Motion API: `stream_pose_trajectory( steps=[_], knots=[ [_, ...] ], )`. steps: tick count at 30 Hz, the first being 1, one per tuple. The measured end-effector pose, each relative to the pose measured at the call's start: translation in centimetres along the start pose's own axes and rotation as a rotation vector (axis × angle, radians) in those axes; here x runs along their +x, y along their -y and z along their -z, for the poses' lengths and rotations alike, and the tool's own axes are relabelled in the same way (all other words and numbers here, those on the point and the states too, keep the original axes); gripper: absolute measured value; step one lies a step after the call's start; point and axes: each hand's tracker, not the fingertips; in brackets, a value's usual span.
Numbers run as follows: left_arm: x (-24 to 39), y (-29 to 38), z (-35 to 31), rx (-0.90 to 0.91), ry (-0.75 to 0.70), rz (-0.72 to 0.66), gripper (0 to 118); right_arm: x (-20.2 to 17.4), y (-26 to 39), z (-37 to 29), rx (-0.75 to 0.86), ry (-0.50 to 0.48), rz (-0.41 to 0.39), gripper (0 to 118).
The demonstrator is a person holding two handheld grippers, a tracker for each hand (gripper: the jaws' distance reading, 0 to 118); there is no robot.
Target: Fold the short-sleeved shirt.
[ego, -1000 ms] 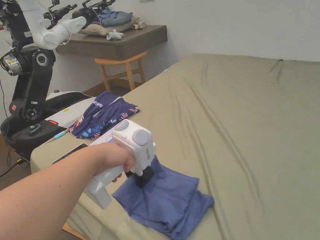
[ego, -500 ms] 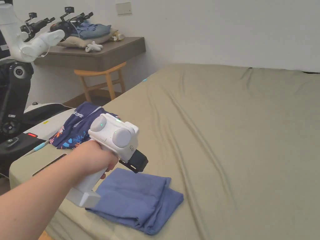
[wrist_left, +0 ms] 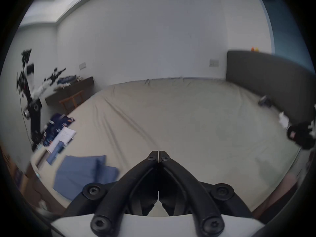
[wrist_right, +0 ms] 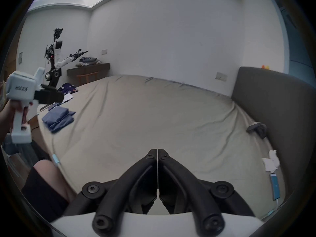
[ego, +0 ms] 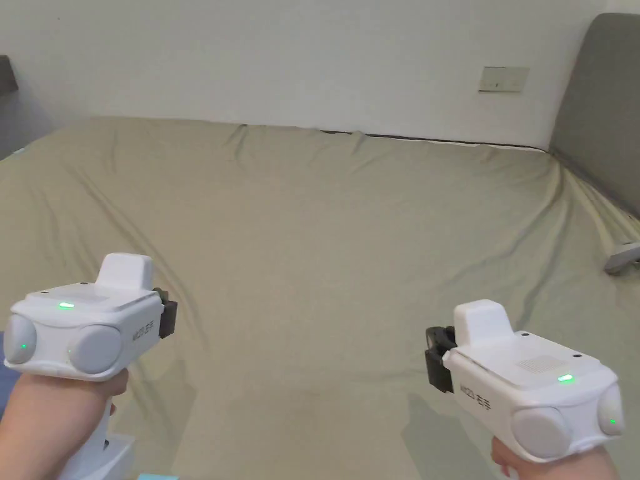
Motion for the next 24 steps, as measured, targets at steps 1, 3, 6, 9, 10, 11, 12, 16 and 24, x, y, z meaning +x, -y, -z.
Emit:
stream_pose_trajectory(
  steps=[1,3,6,9,10,11,12,16,24],
  knots=[
    [0.7,0.2,-0.8,0.041,0.009,-0.055,0,-0.2,0.1,-0.5,0.029,0.063,-0.032,1],
    [2.7,0.3,-2.0,0.088,-0.024,-0.049,0,-0.6,0.1,-1.7,0.104,0.163,-0.073,1],
    [4.7,0.5,-3.7,0.16,0.026,-0.015,0,-0.3,0.8,-3.0,0.111,0.166,0.039,1],
    [6.3,0.8,-6.1,0.263,0.005,0.011,0,-0.1,1.1,-4.2,0.151,0.233,0.027,1],
    [7.0,0.8,-6.7,0.291,-0.009,0.034,0,0.0,1.2,-4.6,0.179,0.241,0.01,1],
    [7.6,1.2,-7.2,0.321,-0.023,0.064,0,0.1,1.4,-4.9,0.19,0.239,0.021,1],
    [8.0,1.6,-7.8,0.354,-0.016,0.097,0,0.3,1.9,-5.1,0.181,0.232,0.075,1],
    [8.5,2.9,-9.0,0.402,0.017,0.096,0,0.2,2.4,-6.2,0.238,0.289,-0.024,1],
    [8.0,3.4,-9.5,0.403,0.023,0.026,0,0.5,4.0,-7.0,0.305,0.315,-0.065,1]
  ],
)
